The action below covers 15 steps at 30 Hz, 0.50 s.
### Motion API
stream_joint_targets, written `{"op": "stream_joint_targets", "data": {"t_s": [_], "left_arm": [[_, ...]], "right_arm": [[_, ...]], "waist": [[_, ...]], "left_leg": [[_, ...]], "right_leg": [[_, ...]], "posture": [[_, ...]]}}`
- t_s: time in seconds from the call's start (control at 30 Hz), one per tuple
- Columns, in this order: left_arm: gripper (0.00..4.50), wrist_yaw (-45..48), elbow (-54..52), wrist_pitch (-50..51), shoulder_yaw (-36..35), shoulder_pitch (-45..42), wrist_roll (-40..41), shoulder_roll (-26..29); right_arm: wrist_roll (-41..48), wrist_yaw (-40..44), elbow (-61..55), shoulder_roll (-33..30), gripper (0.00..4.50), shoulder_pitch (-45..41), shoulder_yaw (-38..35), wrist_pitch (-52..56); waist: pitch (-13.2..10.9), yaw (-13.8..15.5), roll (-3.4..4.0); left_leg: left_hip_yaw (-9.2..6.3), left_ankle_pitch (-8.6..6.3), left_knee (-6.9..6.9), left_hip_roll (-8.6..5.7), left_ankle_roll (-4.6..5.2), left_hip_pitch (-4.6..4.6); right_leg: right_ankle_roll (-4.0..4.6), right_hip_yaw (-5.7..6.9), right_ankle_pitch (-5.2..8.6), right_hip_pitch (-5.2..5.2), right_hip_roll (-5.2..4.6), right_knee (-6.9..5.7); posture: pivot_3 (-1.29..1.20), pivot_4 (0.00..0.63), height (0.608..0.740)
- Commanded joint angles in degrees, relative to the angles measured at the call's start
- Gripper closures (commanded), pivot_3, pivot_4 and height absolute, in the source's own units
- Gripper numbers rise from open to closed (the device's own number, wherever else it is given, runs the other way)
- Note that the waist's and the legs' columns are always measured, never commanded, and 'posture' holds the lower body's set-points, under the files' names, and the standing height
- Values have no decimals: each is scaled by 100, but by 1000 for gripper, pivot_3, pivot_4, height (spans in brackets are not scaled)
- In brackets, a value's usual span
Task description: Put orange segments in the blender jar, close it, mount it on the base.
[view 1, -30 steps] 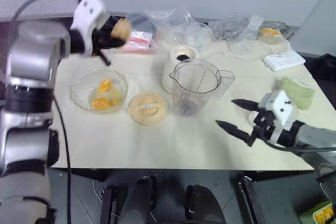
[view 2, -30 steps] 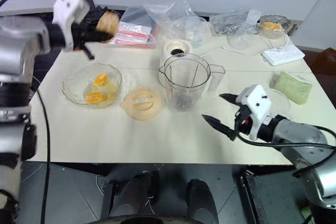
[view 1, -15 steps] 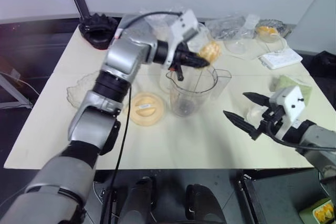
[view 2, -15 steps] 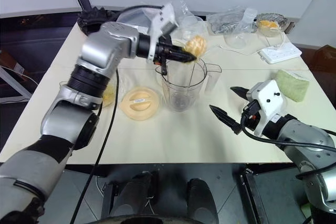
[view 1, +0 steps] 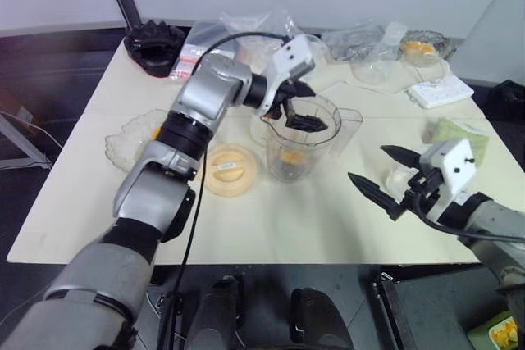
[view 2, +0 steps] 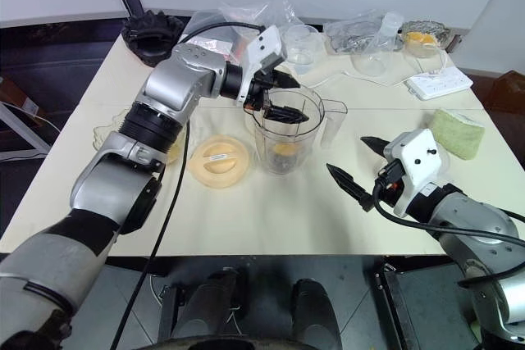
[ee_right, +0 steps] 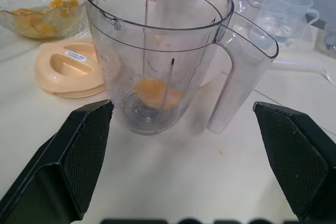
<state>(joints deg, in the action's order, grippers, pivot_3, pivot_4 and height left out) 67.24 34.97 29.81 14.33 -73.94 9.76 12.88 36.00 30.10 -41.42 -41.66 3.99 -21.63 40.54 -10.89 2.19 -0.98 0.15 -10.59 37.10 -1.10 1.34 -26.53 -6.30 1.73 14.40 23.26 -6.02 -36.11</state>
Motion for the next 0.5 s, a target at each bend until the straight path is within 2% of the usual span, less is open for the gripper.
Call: {"op": "stream_joint_targets", "data": {"t_s": [0.03, 0.13, 0.27, 0.5], "left_arm": [[89, -226, -548, 33, -650, -198, 456, -18], [89, -854, -1100, -172, -1283, 57, 743, -16], [89, -804, -2262, 274, -1405, 1084, 1048, 388], [89, -1579, -3970, 737, -1897, 2535, 1695, 522]], "right_arm": [[-51, -22, -38, 37, 0, -90, -2, -181], [-424, -271, 92, 181, 0, -21, 5, -409], [-1105, -1048, 370, 682, 0, -96, -43, -828], [-1779, -1813, 324, 1139, 0, 42, -470, -1163]], "waist": [[0, -1, 0], [0, -1, 1], [18, -33, 31], [15, 22, 40]], "left_leg": [[0, 0, 0, 0, 0, 1], [-1, 0, 0, 0, 0, 1], [1, 0, -5, 0, 0, 11], [-2, 1, 1, -3, -2, 5]], "right_leg": [[0, 0, 0, 0, 0, 0], [-2, -1, -1, -1, -1, 0], [-3, -7, -1, -7, 0, 0], [-16, -8, -10, -4, 4, -8]], "posture": [[0, 150, 740], [0, 150, 740], [0, 150, 740], [0, 150, 740]]}}
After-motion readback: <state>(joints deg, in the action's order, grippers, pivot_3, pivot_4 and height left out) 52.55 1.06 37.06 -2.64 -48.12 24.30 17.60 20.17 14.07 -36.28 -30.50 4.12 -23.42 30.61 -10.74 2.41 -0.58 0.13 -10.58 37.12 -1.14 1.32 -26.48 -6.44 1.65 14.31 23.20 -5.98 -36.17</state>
